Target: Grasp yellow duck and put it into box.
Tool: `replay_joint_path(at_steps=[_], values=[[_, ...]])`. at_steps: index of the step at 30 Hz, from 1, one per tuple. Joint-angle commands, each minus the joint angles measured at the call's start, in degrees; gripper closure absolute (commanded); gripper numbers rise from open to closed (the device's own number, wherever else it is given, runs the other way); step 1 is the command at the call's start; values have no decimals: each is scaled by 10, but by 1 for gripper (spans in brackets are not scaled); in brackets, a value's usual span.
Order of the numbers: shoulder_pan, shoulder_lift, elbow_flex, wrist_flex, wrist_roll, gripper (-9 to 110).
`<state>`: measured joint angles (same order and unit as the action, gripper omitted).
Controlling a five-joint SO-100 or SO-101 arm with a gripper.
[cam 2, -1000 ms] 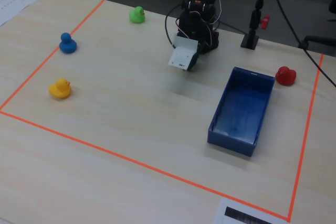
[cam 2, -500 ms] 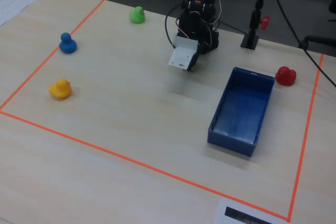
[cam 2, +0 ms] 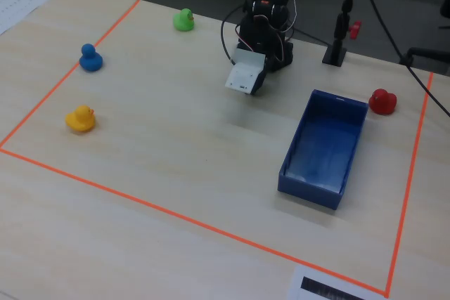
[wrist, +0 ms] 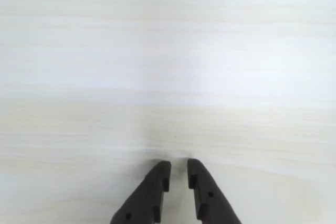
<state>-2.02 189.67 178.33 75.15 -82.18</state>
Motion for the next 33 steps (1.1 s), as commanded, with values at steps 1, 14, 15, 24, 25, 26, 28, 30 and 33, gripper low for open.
replay_joint_path(at_steps=[1,14,15,24,25,26,28,30,33], values=[[0,1,-1,6,4,101],[0,1,-1,6,4,101],[0,1,-1,6,4,101],[-9,1,-1,6,1,101],[-7,1,-1,6,1,101],[-7,1,-1,6,0,101],[-7,1,-1,7,-10,101],[-7,1,-1,4,-40,101],[11,-4,-5,-54,-33,101]])
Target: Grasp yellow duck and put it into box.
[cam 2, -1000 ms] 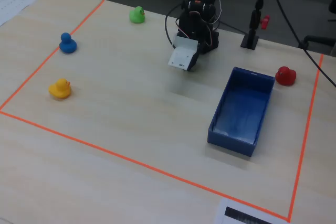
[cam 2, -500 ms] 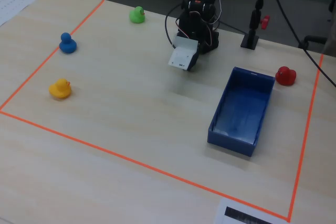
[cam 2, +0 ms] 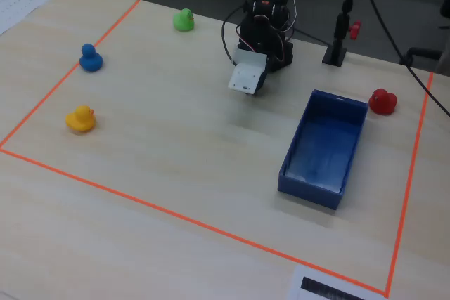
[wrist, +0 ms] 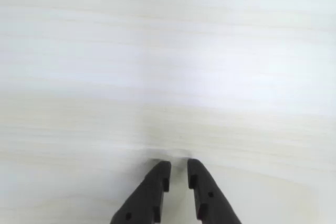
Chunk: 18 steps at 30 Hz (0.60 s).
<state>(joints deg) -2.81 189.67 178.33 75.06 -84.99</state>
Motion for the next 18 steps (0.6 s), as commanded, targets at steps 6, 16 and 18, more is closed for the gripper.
replay_joint_path(at_steps=[6,16,18], values=[[59,-96,-82,-191,-3,101],[120,-397,-391,-304,76,101],[142,-468,-473,-317,89,101]])
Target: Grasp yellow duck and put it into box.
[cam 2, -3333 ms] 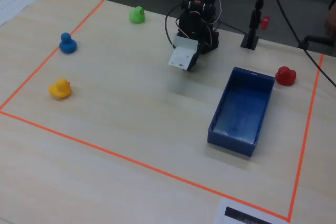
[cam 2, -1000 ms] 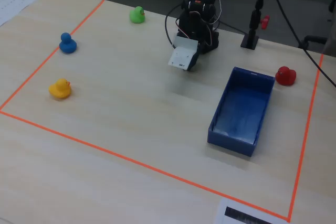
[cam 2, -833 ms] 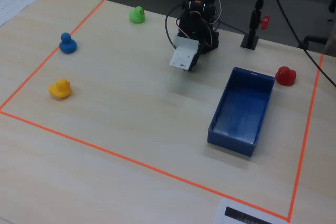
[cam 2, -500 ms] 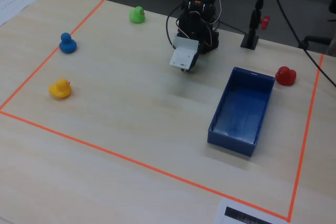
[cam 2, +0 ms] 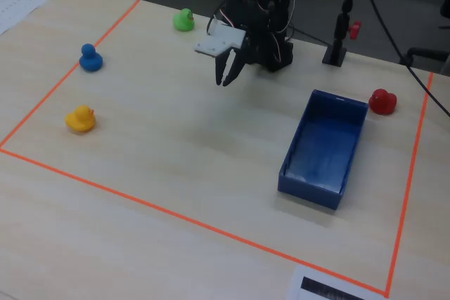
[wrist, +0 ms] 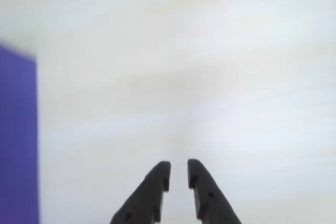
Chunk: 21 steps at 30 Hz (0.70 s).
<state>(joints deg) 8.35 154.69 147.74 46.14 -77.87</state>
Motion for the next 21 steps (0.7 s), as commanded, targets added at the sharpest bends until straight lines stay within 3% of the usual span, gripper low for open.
replay_joint_path(at_steps=[1,9,21], values=[[40,-149,-209,-33,26,101],[120,-365,-489,-52,76,101],[294,-592,-692,-146,113,96]])
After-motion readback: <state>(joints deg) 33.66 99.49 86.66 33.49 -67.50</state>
